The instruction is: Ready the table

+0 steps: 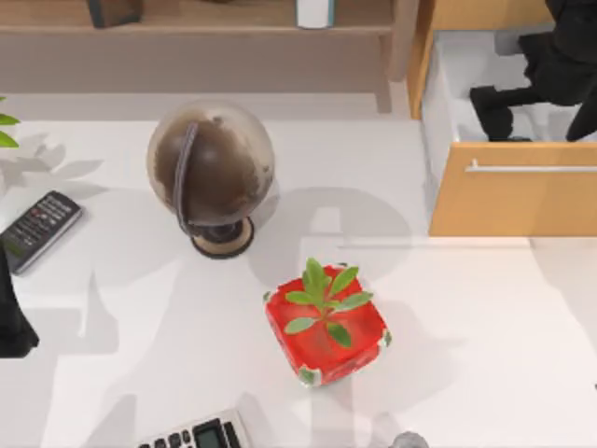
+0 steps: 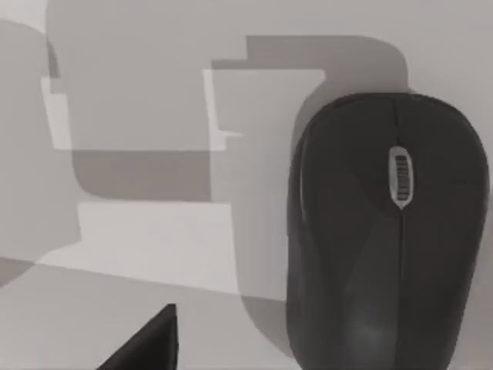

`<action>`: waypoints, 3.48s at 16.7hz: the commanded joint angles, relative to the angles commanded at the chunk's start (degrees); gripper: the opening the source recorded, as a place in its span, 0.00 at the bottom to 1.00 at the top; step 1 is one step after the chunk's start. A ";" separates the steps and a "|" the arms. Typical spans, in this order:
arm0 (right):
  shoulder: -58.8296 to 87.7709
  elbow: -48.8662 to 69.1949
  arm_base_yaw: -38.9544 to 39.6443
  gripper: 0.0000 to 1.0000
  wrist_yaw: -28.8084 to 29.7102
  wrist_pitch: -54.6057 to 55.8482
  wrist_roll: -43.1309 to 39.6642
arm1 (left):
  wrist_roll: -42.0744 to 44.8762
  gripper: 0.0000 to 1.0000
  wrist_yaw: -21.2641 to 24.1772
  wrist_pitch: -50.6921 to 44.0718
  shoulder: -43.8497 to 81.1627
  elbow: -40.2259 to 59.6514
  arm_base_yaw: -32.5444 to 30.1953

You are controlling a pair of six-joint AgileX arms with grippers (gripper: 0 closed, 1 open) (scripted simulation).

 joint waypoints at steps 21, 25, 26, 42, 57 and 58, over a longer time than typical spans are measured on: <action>1.65 -3.35 0.08 0.62 0.01 5.01 0.10 | 0.00 1.00 0.00 0.00 0.00 0.00 0.00; 1.65 -3.35 0.08 0.32 0.01 5.01 0.10 | 0.00 1.00 0.00 0.00 0.00 0.00 0.00; 1.65 -3.35 0.08 0.25 0.01 5.01 0.10 | 0.00 1.00 0.00 0.00 0.00 0.00 0.00; -1.11 -3.38 0.38 0.00 0.00 4.62 -0.52 | 0.00 1.00 0.00 0.00 0.00 0.00 0.00; -41.31 -34.83 -3.24 0.00 -0.89 11.85 -4.60 | 0.00 1.00 0.00 0.00 0.00 0.00 0.00; -44.03 -38.58 -3.72 0.00 -0.98 12.37 -4.66 | 0.00 1.00 0.00 0.00 0.00 0.00 0.00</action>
